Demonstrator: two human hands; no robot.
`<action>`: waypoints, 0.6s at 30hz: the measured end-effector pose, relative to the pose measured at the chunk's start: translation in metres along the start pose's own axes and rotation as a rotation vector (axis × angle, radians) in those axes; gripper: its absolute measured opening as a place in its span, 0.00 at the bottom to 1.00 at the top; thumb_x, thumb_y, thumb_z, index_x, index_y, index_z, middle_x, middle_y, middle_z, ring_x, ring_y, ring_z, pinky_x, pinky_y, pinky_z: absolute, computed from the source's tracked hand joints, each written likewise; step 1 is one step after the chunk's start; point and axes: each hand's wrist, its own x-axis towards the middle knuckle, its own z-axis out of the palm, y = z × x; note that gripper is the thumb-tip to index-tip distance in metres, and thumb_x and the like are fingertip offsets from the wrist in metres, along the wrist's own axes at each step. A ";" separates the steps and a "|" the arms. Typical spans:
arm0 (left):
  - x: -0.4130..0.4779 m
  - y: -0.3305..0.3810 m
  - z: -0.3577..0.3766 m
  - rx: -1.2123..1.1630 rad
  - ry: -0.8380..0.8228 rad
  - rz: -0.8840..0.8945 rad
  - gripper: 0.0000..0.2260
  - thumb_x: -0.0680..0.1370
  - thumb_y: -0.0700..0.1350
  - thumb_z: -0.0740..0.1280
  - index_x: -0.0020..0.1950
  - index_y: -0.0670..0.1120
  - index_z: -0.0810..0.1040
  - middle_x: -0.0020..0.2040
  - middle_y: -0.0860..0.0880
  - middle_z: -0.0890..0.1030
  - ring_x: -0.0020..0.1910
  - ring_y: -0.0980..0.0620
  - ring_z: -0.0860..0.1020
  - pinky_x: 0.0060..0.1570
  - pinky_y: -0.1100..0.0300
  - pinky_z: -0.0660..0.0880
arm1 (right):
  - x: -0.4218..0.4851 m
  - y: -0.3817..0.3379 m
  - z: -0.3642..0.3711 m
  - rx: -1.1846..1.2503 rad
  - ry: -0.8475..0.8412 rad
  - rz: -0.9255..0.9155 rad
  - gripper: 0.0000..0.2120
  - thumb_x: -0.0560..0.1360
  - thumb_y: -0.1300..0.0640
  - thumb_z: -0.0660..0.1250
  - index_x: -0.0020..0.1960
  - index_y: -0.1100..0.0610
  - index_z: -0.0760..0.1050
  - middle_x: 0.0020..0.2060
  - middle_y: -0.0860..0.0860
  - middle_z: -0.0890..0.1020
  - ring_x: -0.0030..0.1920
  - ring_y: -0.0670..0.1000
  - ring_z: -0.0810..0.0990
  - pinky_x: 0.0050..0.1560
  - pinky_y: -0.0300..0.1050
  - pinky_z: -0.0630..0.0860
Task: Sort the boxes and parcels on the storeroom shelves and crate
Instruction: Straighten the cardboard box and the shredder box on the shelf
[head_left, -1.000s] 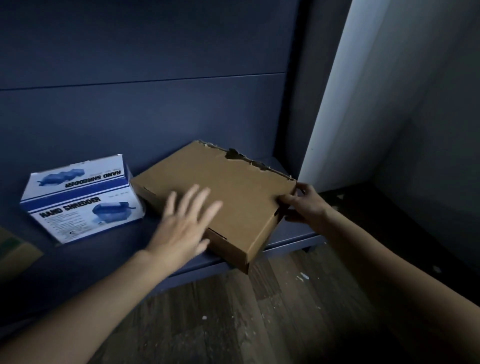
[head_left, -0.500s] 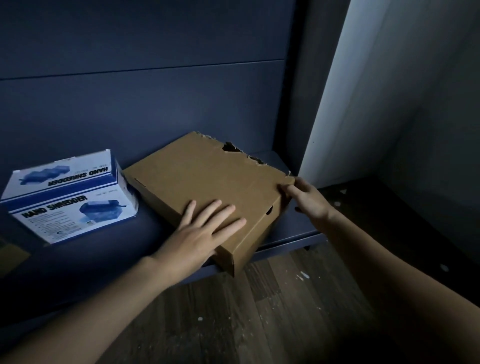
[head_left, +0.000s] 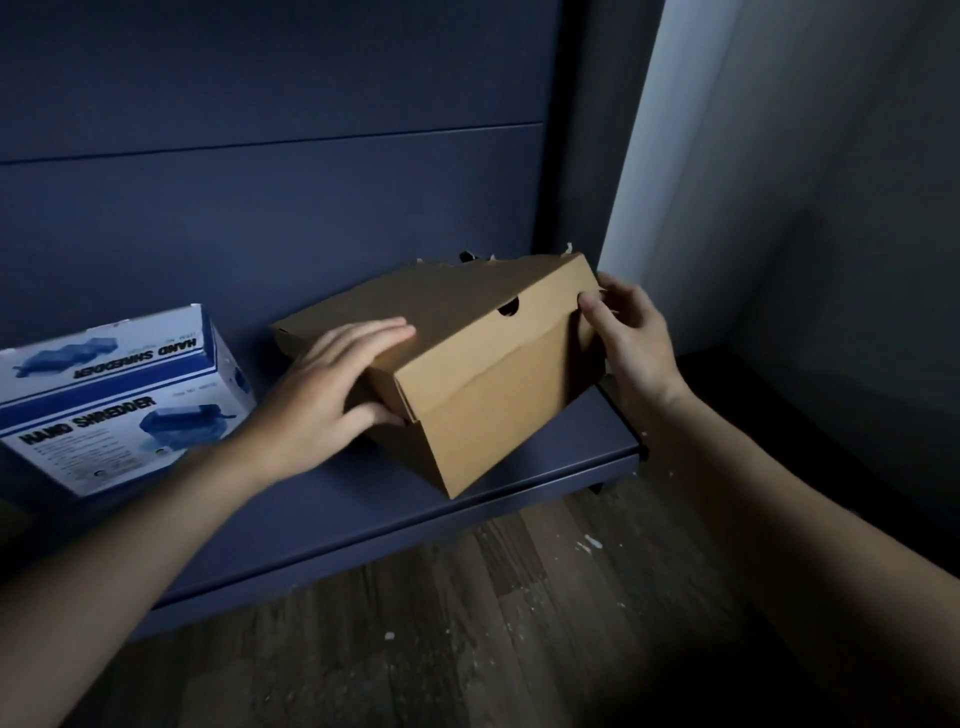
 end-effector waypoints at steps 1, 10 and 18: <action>0.001 0.000 -0.003 0.002 0.009 -0.006 0.32 0.71 0.47 0.71 0.74 0.50 0.65 0.70 0.57 0.67 0.70 0.57 0.64 0.71 0.66 0.57 | 0.000 -0.001 0.002 -0.008 0.016 -0.006 0.17 0.78 0.52 0.68 0.65 0.54 0.73 0.52 0.45 0.79 0.55 0.43 0.77 0.57 0.36 0.74; -0.006 0.050 0.050 0.484 -0.016 0.164 0.36 0.62 0.60 0.78 0.65 0.49 0.73 0.60 0.48 0.79 0.54 0.43 0.75 0.45 0.49 0.75 | -0.011 0.016 -0.002 -0.219 -0.123 0.286 0.17 0.84 0.50 0.53 0.72 0.44 0.64 0.58 0.51 0.74 0.60 0.53 0.73 0.49 0.51 0.71; 0.008 0.078 0.088 0.316 -0.214 -0.064 0.32 0.73 0.52 0.72 0.74 0.49 0.65 0.73 0.47 0.64 0.72 0.44 0.62 0.66 0.47 0.65 | -0.026 0.030 0.000 -0.235 -0.304 0.625 0.43 0.66 0.30 0.65 0.75 0.39 0.52 0.72 0.57 0.65 0.66 0.66 0.70 0.46 0.66 0.78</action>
